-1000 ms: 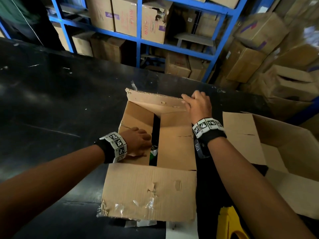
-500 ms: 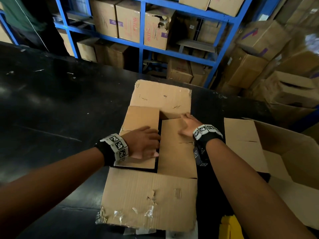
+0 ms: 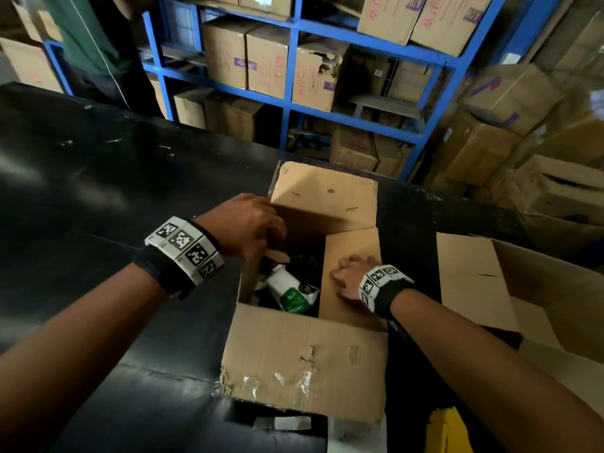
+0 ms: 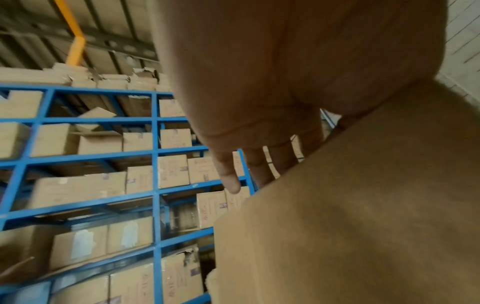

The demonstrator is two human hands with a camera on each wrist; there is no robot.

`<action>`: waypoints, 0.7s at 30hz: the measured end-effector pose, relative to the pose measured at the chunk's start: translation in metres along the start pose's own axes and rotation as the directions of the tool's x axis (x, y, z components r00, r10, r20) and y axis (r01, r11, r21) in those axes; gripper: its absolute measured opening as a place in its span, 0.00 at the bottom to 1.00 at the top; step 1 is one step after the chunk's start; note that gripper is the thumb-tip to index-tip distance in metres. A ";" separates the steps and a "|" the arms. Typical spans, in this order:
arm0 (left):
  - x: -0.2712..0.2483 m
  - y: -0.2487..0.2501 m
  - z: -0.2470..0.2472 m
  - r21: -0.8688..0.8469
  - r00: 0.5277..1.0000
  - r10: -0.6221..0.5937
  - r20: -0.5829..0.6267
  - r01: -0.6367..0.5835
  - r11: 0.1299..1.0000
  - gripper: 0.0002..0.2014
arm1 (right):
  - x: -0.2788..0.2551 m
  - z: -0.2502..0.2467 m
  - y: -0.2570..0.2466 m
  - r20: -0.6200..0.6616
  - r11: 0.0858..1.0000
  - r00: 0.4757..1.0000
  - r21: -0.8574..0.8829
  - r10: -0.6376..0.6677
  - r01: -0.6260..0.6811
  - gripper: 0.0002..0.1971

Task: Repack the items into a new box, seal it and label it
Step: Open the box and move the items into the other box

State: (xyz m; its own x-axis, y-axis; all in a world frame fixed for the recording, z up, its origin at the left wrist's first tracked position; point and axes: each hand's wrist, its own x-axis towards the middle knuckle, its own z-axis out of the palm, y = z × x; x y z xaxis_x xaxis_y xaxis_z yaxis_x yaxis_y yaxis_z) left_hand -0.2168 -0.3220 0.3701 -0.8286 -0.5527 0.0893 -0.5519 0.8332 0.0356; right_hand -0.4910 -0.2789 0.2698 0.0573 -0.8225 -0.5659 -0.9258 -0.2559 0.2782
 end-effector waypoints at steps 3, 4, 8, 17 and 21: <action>-0.024 -0.017 0.003 0.056 0.991 -0.118 0.064 0.115 0.992 0.22 | -0.006 0.001 -0.014 0.061 0.998 0.996 0.012 -0.060 0.059 0.26; -0.030 -0.021 0.004 0.091 0.982 -0.165 0.091 0.157 0.983 0.23 | -0.008 0.000 -0.019 0.090 0.997 0.993 0.011 -0.077 0.076 0.27; -0.052 -0.036 0.020 0.227 0.916 -0.339 0.215 0.290 0.930 0.23 | -0.012 0.002 -0.032 0.138 0.997 0.987 0.003 -0.081 0.081 0.30; -0.069 0.002 0.091 0.018 0.773 -0.476 0.419 0.517 0.856 0.44 | -0.055 -0.020 -0.024 -0.292 0.848 0.956 0.500 -0.024 0.174 0.22; -0.064 0.019 0.090 -0.023 0.759 -0.522 0.389 0.574 0.818 0.45 | -0.080 -0.023 -0.003 -0.423 0.699 0.898 0.680 0.124 0.224 0.15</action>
State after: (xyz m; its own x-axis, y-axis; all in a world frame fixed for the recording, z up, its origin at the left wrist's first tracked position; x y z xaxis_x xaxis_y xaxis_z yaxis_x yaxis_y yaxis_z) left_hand -0.1823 -0.2725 0.2755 -0.3777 -0.8621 -0.3377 -0.9253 0.3650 0.1030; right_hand -0.4848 -0.2244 0.3317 0.0948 -0.9849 -0.1451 -0.8878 -0.0177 -0.4598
